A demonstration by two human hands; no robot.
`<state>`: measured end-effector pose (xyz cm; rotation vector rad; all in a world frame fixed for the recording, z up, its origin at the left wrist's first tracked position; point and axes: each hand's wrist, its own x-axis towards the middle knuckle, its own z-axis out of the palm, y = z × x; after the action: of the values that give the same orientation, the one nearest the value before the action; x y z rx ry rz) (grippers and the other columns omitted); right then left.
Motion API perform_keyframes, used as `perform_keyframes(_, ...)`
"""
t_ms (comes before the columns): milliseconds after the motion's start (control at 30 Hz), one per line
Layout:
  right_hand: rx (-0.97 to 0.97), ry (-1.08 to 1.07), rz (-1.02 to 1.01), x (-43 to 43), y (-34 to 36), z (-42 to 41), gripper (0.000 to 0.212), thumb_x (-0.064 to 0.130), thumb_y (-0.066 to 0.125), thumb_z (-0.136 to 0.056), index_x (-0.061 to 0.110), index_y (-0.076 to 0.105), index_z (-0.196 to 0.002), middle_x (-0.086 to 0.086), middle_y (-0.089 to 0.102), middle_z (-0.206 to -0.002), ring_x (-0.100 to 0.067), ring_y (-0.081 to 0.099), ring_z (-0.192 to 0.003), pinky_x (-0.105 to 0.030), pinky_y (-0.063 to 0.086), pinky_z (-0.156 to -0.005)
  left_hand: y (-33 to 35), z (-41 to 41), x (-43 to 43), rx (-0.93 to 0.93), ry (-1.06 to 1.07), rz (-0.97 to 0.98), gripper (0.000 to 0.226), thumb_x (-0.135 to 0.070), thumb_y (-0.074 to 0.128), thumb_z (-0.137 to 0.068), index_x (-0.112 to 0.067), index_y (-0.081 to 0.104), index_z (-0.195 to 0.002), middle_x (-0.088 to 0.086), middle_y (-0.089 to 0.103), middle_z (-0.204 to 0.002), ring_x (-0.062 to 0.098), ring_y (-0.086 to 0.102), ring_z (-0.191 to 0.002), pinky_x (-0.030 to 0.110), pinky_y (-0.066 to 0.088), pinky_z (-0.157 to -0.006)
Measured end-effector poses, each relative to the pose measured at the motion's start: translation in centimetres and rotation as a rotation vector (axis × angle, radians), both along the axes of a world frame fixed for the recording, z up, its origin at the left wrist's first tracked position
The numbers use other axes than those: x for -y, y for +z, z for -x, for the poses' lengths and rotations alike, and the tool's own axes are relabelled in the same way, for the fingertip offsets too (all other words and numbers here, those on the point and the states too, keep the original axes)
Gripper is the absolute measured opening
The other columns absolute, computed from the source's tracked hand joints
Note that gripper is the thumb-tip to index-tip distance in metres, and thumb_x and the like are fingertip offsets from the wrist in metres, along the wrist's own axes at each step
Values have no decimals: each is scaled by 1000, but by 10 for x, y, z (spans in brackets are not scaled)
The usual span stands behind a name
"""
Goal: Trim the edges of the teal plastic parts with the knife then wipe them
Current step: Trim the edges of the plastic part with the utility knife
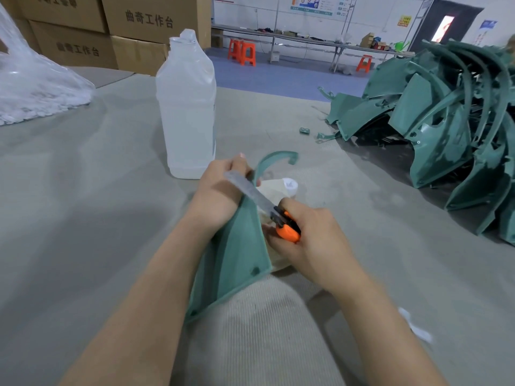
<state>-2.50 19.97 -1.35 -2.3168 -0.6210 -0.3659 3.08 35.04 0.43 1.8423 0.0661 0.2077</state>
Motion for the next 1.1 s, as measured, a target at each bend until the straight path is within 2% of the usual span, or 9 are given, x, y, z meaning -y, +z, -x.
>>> perform_keyframes(100,-14,76,6,-4,1,5,43,21,70,-81,35,33,-64,11,42,-58,-11,41,-54,-20,28,-50,0,-1,-8,108,-5,81,46,-20,33,-103,-9,55,-63,-8,56,-40,-1,46,-36,7,35,-42)
perform_keyframes(333,-98,-77,-270,11,9,-1,40,31,73,-82,23,40,-62,11,40,-51,-5,36,-48,-16,30,-47,5,13,-11,135,34,-32,56,-29,33,-102,-17,58,-54,-6,49,-42,5,44,-38,16,36,-45)
perform_keyframes(433,-201,-322,-189,26,3,-12,36,44,69,-82,17,47,-72,11,45,-55,-7,40,-51,-20,31,-48,9,17,-13,165,49,-131,56,-31,31,-103,1,62,-70,-6,43,-42,5,36,-39,16,29,-41)
perform_keyframes(600,-379,-614,148,47,-12,-27,28,43,51,-95,17,40,-100,-6,58,-97,-25,49,-80,-34,35,-64,13,21,-10,259,134,-368,54,-31,29,-102,9,55,-78,19,48,-63,21,37,-60,34,25,-56)
perform_keyframes(767,-461,-774,390,55,-21,-33,39,41,49,-97,13,50,-124,-14,50,-124,-36,45,-114,-39,39,-88,12,25,-5,302,178,-548,50,-30,31,-102,-12,26,-56,0,31,-48,19,30,-49,35,19,-47)
perform_keyframes(867,-360,-790,275,48,-16,-30,46,43,51,-95,18,49,-134,-10,45,-135,-32,40,-124,-40,33,-100,9,22,-5,281,183,-595,50,-32,30,-101,-13,26,-56,1,32,-48,20,31,-48,32,21,-46)
perform_keyframes(967,-24,-515,-241,26,-4,-20,26,45,51,-93,27,64,-107,3,63,-109,-10,56,-98,-27,45,-86,4,18,-5,237,183,-635,49,-33,28,-101,-13,28,-57,3,36,-50,20,34,-49,32,21,-46)
perform_keyframes(1033,-81,-205,-462,4,4,-9,21,52,54,-87,33,63,-87,13,67,-80,0,58,-72,-18,46,-68,2,16,-4,208,179,-659,49,-34,28,-101,-14,29,-56,3,38,-52,19,34,-49,34,20,-46)
perform_keyframes(1100,-208,-32,-440,-13,1,-3,28,54,60,-80,27,60,-76,12,60,-63,-1,53,-59,-19,43,-58,0,15,-2,181,174,-676,50,-35,29,-101,-16,30,-55,2,39,-52,16,34,-49,36,23,-52)
